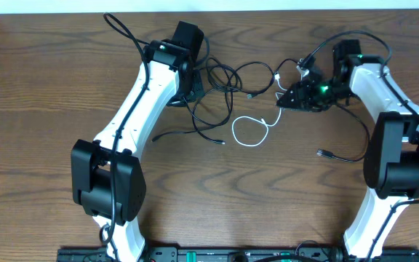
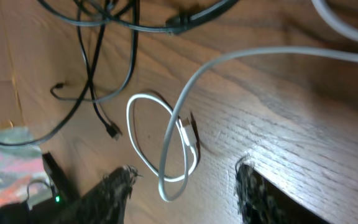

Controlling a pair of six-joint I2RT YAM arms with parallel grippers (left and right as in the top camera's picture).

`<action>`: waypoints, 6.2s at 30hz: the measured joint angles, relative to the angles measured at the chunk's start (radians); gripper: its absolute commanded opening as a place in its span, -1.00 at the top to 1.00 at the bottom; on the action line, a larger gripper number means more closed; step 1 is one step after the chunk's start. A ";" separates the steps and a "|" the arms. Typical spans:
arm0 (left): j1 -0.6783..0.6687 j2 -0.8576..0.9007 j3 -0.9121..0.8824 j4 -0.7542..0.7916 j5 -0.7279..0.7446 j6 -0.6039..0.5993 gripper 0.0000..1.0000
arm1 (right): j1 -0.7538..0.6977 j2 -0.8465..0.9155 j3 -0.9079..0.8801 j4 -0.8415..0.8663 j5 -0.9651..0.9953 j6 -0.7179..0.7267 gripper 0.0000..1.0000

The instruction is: Untangle cables

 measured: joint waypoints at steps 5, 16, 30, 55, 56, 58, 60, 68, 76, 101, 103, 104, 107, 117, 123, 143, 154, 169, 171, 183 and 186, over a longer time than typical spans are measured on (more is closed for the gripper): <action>0.000 0.000 0.000 0.000 0.000 0.000 0.74 | 0.022 0.000 -0.049 0.107 -0.007 0.064 0.26; 0.000 0.000 0.000 0.000 0.000 0.000 0.74 | 0.068 0.000 -0.079 0.232 -0.016 0.196 0.97; 0.000 0.000 0.000 0.000 -0.002 0.000 0.38 | 0.066 -0.351 -0.082 0.237 -0.046 0.278 0.97; 0.000 0.000 0.000 0.000 -0.003 0.001 0.35 | -0.150 -0.620 0.376 0.272 0.105 0.494 0.98; 0.000 0.000 0.000 0.000 -0.003 0.001 0.35 | -0.185 -0.619 0.376 0.275 0.116 0.494 0.97; 0.000 0.000 0.000 0.000 -0.003 0.001 0.35 | -0.257 -0.612 0.376 0.286 0.135 0.494 0.98; 0.000 0.000 0.000 0.000 -0.003 0.001 0.35 | -0.332 -0.593 0.377 0.316 0.148 0.492 0.98; 0.000 0.000 0.000 0.000 -0.003 0.001 0.35 | -0.435 -0.428 0.383 0.356 0.158 0.489 0.98; 0.000 0.000 0.000 -0.003 -0.003 0.001 0.35 | -0.333 -0.340 0.381 -0.029 0.106 0.304 0.38; 0.000 0.002 0.000 -0.017 -0.003 0.001 0.25 | -0.012 -0.346 -0.377 -0.054 0.224 -0.208 -0.50; 0.000 0.002 0.000 -0.016 -0.003 0.001 0.25 | -0.011 -0.346 -0.436 -0.003 0.225 -0.206 -0.48; 0.000 0.002 0.000 -0.016 -0.003 0.001 0.25 | -0.011 -0.346 -0.460 0.019 0.225 -0.205 -0.42; 0.000 0.002 0.000 -0.016 -0.003 0.001 0.25 | -0.011 -0.346 -0.523 0.092 0.209 -0.199 -0.15; 0.000 0.002 0.000 -0.016 -0.004 -0.002 -0.25 | 0.013 -0.347 -0.604 0.269 -0.092 -0.189 0.98; 0.000 0.002 0.000 -0.016 -0.004 0.002 -0.87 | 0.013 -0.347 -0.587 0.451 -0.276 -0.019 0.98; 0.000 0.002 0.000 -0.016 -0.004 0.001 -0.89 | -0.071 -0.350 0.236 0.715 -0.374 0.715 0.97; 0.000 0.002 0.000 -0.016 -0.004 0.001 -0.90 | -0.391 -0.361 0.377 0.796 -0.254 0.867 0.97; 0.000 0.002 0.000 -0.016 -0.003 0.001 -0.90 | -0.590 0.035 0.393 0.868 -0.027 0.854 0.98; 0.000 0.002 0.000 -0.016 -0.003 0.001 -0.90 | -0.590 0.097 0.391 0.866 0.033 0.840 0.98; 0.000 0.002 0.000 -0.016 -0.003 0.001 -0.90 | -0.590 0.177 0.476 0.936 0.346 0.822 0.98; 0.000 0.002 0.000 -0.016 -0.003 0.001 -0.90 | -0.590 0.177 0.565 0.946 0.389 0.822 0.98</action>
